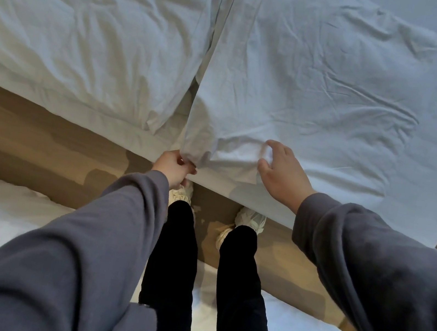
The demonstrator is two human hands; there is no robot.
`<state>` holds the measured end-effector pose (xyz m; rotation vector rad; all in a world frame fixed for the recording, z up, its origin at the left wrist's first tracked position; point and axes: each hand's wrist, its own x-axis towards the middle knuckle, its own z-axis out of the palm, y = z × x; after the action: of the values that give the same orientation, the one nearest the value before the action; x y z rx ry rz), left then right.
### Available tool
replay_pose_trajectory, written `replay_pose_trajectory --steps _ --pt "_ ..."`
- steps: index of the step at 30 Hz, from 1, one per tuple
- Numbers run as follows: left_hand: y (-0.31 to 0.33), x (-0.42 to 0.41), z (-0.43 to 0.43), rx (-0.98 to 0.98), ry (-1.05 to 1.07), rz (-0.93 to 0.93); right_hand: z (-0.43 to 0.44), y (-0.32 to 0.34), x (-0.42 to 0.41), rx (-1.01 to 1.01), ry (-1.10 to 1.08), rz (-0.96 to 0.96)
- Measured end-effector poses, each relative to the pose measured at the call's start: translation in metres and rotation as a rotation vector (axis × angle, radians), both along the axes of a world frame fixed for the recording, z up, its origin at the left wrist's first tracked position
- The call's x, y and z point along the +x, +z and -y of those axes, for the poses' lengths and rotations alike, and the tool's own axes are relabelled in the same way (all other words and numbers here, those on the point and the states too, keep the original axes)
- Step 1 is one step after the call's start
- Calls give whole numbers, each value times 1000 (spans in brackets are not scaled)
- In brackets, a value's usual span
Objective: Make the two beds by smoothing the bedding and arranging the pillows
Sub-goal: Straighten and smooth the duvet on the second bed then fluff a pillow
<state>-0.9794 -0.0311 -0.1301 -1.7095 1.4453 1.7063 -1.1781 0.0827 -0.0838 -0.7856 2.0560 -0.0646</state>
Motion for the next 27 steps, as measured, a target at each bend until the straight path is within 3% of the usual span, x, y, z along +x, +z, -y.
replay_pose_trajectory --steps 5,8,14,16,18,21,23,27 --pt "16 49 18 -497 -296 112 -1 4 4 -17 -11 11" --pt "14 50 22 -544 -304 87 -3 2 5 -18 2 -8" --pt "17 27 31 -660 -240 -276 -7 -8 2 -25 -72 -36" --pt "19 32 31 -592 -282 -216 -7 -10 1 -39 -74 -45" --pt "9 49 36 -531 -420 12 -7 -11 1 -37 -58 -44" --pt "6 76 53 -463 -346 312 -7 -13 0 -17 -40 -9" --pt "17 71 56 -471 -328 313 -8 -16 0 -19 -41 -29" --pt "50 18 43 -702 -344 39 -12 -21 5 -13 14 -127"
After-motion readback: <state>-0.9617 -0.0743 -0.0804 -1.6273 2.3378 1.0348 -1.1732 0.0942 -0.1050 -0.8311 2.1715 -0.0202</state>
